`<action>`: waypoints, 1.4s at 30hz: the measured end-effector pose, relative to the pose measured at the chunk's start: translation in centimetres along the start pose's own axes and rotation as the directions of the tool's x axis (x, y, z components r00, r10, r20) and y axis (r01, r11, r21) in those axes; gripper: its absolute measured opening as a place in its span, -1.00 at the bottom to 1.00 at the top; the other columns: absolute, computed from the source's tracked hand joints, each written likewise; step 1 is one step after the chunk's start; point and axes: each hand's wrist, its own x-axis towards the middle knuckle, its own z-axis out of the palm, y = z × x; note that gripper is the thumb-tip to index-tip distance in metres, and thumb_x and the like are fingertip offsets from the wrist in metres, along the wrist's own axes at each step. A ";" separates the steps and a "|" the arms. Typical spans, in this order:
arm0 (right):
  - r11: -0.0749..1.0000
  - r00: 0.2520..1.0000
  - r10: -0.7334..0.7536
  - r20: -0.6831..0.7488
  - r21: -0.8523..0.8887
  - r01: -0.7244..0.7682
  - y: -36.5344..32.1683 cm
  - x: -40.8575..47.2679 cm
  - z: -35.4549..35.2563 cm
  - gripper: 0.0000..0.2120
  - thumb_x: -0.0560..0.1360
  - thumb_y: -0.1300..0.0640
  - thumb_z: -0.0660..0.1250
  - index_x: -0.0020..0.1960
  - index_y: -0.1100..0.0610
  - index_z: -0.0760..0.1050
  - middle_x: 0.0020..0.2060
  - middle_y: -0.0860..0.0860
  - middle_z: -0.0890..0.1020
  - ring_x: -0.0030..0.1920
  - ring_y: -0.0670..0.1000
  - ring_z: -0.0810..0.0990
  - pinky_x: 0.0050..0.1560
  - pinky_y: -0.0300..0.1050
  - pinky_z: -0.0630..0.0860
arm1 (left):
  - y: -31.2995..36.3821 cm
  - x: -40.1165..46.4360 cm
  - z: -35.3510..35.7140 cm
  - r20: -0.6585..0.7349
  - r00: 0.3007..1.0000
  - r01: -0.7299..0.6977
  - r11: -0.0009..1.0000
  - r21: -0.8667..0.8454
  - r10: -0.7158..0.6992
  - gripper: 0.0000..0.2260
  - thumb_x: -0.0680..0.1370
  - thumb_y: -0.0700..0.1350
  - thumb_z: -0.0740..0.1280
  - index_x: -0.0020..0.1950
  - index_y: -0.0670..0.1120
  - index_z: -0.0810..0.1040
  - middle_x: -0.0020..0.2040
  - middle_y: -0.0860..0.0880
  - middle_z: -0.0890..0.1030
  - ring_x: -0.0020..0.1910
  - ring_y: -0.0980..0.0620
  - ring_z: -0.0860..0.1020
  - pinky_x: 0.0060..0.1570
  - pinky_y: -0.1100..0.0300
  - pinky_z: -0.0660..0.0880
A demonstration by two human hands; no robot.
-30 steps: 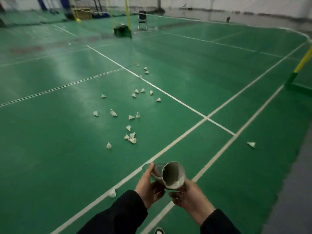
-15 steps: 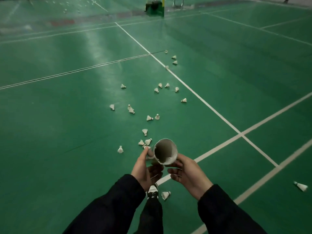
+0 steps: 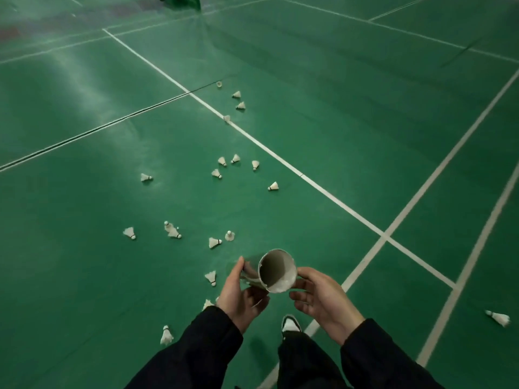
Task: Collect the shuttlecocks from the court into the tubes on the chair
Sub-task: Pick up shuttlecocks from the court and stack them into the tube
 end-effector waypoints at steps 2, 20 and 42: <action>1.000 1.000 0.003 0.005 -0.008 -0.002 -2.7 4.9 -0.4 -0.72 0.62 0.06 0.32 0.21 0.22 0.59 -0.12 0.13 0.69 -0.23 0.03 0.59 -0.21 -0.12 0.48 | 3.9 4.6 1.1 0.008 1.000 -0.029 0.998 0.059 0.029 -0.66 0.57 0.24 0.34 0.04 -0.04 0.51 0.07 -0.22 0.56 -0.03 -0.12 0.52 -0.03 0.03 0.51; 0.991 0.985 0.083 0.153 -0.117 -0.065 -39.9 51.8 12.3 -0.77 0.61 0.09 0.33 0.12 0.25 0.60 -0.25 0.08 0.64 -0.31 0.01 0.58 -0.26 -0.13 0.47 | 48.1 36.3 16.6 -0.117 0.993 -0.012 0.975 -0.221 -0.015 -0.55 0.57 0.19 0.36 0.01 -0.23 0.56 -0.06 -0.24 0.59 -0.10 -0.17 0.54 -0.09 0.03 0.52; 0.981 0.988 0.154 0.019 -0.123 -0.151 -84.4 111.0 24.3 -0.78 0.60 0.15 0.32 0.16 0.26 0.58 -0.19 0.12 0.69 -0.31 0.01 0.59 -0.27 -0.13 0.47 | 104.7 82.6 34.1 -0.256 0.961 -0.003 0.916 -0.400 -0.109 -0.54 0.54 0.13 0.44 0.28 -0.14 0.47 -0.06 -0.19 0.58 -0.10 -0.13 0.61 -0.31 0.08 0.64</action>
